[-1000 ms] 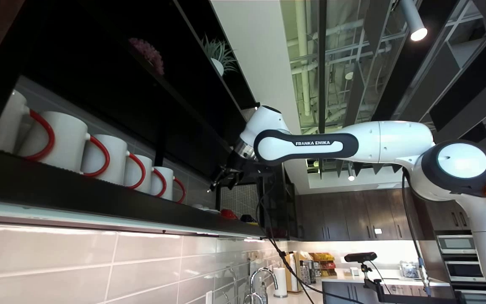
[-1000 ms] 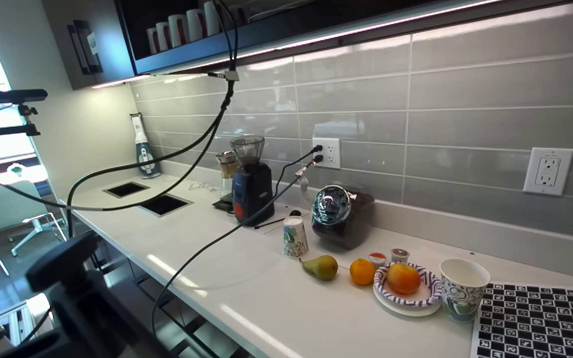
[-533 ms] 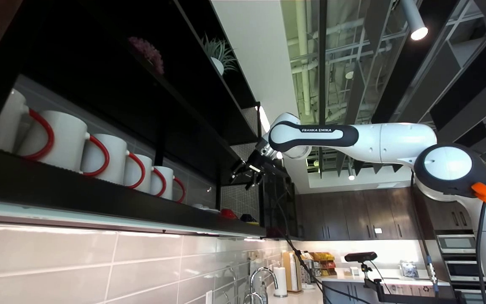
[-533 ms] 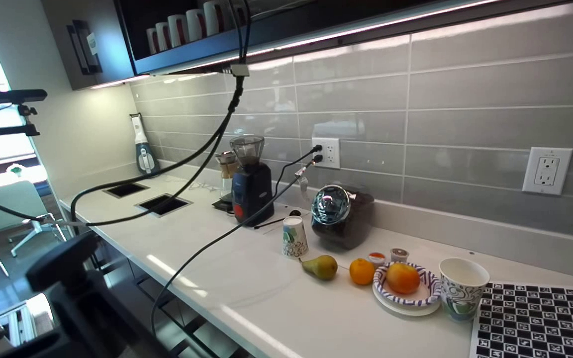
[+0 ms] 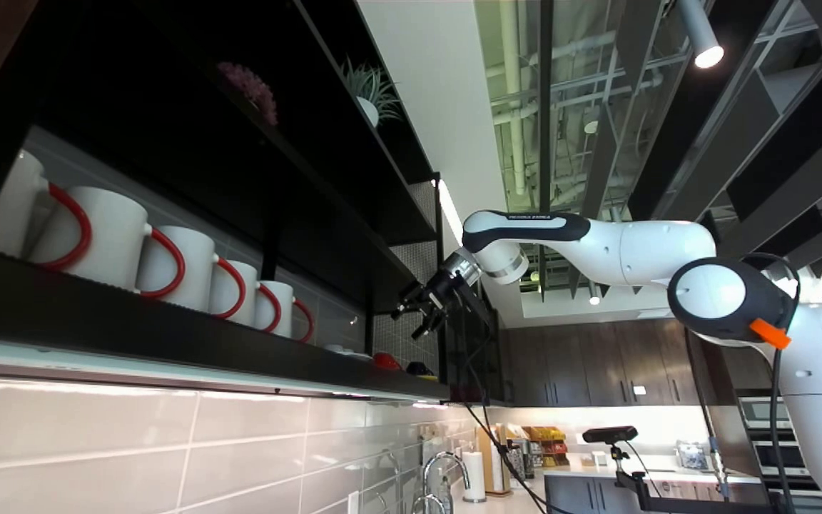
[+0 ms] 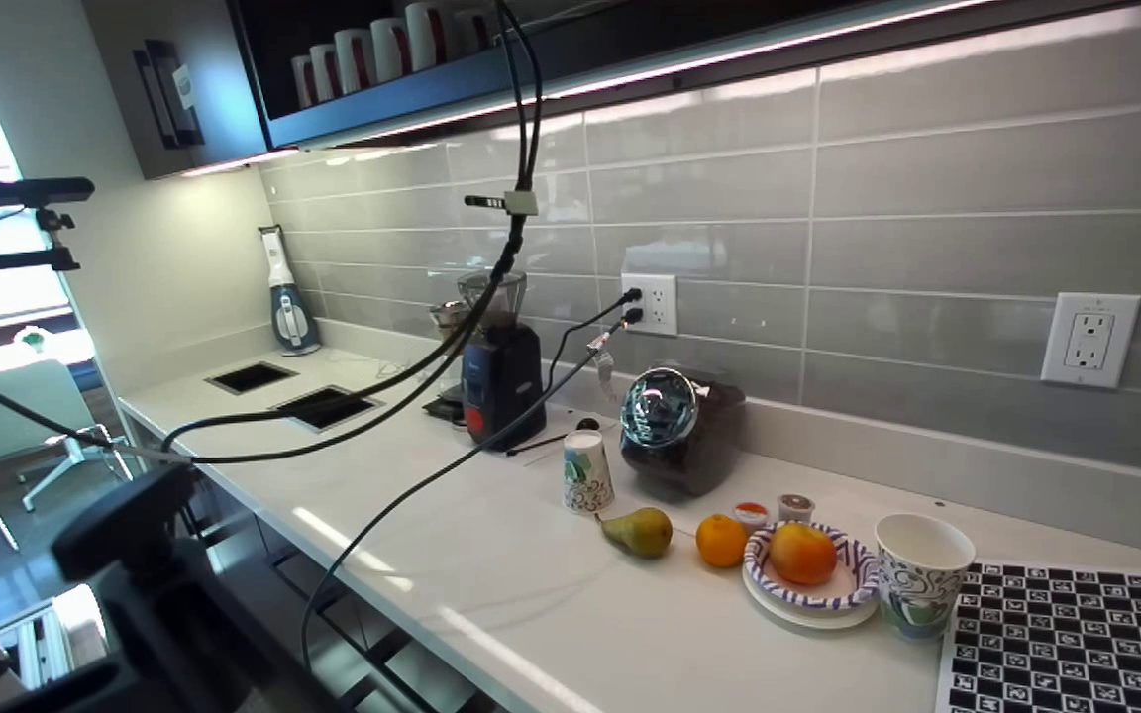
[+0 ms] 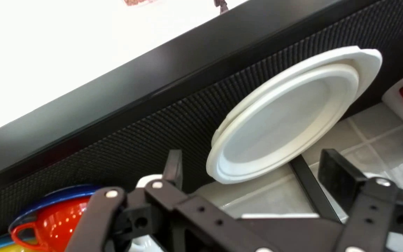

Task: Remove one white plate from the shelf

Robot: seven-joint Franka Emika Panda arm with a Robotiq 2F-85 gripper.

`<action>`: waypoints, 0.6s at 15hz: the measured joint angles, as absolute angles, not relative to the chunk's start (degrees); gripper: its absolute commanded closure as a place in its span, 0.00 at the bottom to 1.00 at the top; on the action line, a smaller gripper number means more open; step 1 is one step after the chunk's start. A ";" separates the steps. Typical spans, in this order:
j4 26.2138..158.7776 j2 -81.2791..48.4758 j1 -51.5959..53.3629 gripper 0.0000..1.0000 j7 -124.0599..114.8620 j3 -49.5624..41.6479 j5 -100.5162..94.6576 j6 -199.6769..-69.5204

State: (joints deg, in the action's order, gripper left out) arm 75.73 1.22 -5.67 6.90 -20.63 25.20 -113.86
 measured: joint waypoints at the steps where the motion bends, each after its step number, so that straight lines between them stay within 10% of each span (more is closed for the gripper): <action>1: 74.01 -0.54 -6.70 0.00 7.73 -20.45 25.91 -112.15; 9: 61.08 -12.30 -14.38 0.00 11.05 -14.13 30.98 -111.12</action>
State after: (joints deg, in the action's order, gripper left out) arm 61.08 -12.30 -14.38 11.05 -14.13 30.98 -111.12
